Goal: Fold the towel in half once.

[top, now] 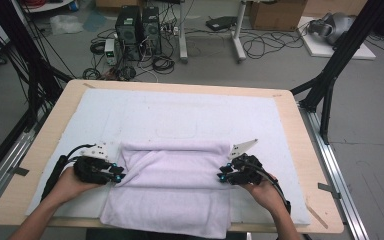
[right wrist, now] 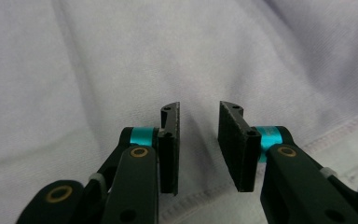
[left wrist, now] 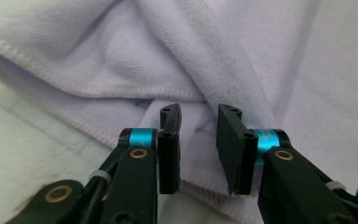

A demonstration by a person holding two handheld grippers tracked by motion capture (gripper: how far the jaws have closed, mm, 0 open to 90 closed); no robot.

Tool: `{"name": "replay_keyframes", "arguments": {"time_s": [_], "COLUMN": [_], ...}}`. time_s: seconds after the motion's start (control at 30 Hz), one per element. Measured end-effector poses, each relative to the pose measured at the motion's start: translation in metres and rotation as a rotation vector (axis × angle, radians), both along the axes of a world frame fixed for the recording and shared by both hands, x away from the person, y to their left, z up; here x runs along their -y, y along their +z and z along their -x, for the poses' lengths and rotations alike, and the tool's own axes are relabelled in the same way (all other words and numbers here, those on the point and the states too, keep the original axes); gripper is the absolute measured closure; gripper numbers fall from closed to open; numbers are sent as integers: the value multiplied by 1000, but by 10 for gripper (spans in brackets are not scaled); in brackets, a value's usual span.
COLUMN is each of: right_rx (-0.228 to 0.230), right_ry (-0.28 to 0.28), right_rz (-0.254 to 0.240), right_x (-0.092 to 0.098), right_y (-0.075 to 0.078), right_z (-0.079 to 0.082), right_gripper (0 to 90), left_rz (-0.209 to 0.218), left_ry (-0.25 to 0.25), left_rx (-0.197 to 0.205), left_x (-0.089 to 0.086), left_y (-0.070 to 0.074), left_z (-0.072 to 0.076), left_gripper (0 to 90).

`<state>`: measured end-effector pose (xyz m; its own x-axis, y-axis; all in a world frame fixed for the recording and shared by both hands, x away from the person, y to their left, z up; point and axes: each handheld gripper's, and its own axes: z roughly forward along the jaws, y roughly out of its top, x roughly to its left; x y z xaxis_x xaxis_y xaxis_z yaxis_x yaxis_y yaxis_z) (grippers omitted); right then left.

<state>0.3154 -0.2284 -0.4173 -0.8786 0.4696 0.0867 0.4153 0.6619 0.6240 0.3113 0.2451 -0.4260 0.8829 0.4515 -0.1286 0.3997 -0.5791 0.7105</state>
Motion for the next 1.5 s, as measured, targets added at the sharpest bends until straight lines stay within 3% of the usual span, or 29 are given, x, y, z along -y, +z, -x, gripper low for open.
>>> {"name": "replay_keyframes", "arguments": {"time_s": [0.1, 0.27, 0.33, 0.47, 0.67, 0.7, 0.83, 1.07, 1.2, 1.33, 1.4, 1.5], "right_rx": [18, 29, 27, 0, -15, -18, -28, -23, -1, 11, 18, 20], "right_ry": [-25, -27, -33, -36, -37, -39, -18, -20, -29, -7, -5, -12], "right_rz": [-33, -28, -22, 3, -3, -8, -22, -71, -108, -103, -98, -137], "right_x": [3, -1, -2, -4, -7, -7, -9, -2, 5, 5, 6, 11], "right_y": [8, 10, 7, -1, -12, -12, -12, -6, 2, 6, 6, 9], "right_z": [-4, -11, -13, -15, -15, -15, -16, -16, -16, -18, -20, -20], "right_gripper": [705, 701, 687, 672, 692, 713, 842, 874, 876, 875, 875, 875], "left_rz": [27, 44, 35, -29, 12, 12, 12, 54, 66, 84, 75, 72], "left_ry": [17, 19, 13, -12, 14, 9, -9, 3, 41, 55, 56, 63], "left_rx": [35, 70, 66, 51, 23, 18, 39, 57, 94, 116, 126, 135], "left_x": [2, 20, 27, 38, 37, 38, 42, 29, 17, 6, 4, 1], "left_y": [9, 15, 11, -2, -10, -10, -9, -3, 7, 15, 18, 20], "left_z": [-4, -14, -16, -18, -19, -19, -17, -17, -18, -19, -19, -19], "left_gripper": [695, 708, 711, 701, 593, 602, 794, 848, 863, 866, 866, 866]}}
